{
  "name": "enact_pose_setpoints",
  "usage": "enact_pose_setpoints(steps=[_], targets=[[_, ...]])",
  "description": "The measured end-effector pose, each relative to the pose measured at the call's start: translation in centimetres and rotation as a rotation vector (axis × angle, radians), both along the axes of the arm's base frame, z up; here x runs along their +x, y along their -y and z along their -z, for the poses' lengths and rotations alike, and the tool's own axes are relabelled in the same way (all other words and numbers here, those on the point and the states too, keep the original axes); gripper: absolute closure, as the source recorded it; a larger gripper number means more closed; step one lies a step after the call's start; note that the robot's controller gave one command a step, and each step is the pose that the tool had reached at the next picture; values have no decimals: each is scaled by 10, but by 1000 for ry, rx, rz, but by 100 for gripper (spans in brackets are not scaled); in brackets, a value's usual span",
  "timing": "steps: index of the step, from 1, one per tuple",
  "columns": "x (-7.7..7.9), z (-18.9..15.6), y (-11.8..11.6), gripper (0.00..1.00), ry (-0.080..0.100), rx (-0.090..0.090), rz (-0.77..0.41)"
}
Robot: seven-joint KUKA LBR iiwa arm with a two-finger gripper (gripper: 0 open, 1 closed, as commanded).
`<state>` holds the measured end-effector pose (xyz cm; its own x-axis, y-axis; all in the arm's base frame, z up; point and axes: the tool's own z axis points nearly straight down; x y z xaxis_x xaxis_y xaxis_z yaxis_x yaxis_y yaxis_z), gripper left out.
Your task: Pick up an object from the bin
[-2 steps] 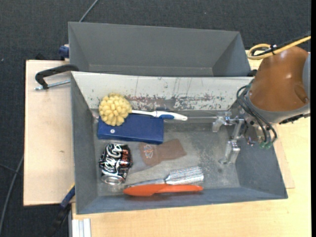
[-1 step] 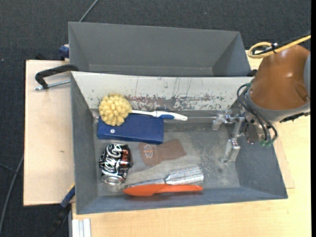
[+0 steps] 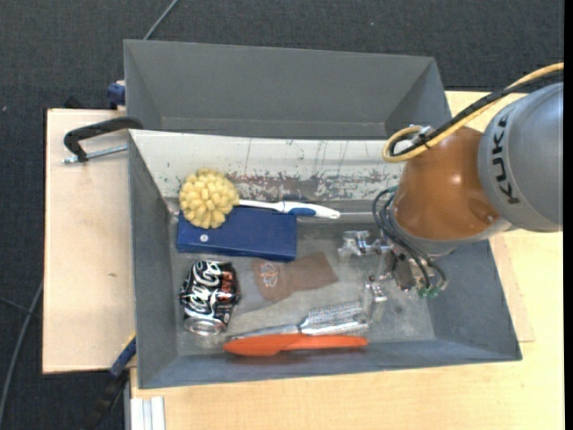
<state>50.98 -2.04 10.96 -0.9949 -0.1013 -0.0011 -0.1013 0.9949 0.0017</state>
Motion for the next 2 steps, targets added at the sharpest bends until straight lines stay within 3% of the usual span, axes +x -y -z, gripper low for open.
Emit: enact_pose_setpoints(steps=[1, 2], targets=[[-2, 17, -16, 0, 1, 0, -111], [-12, 2, -66, 0, 3, 1, -243]])
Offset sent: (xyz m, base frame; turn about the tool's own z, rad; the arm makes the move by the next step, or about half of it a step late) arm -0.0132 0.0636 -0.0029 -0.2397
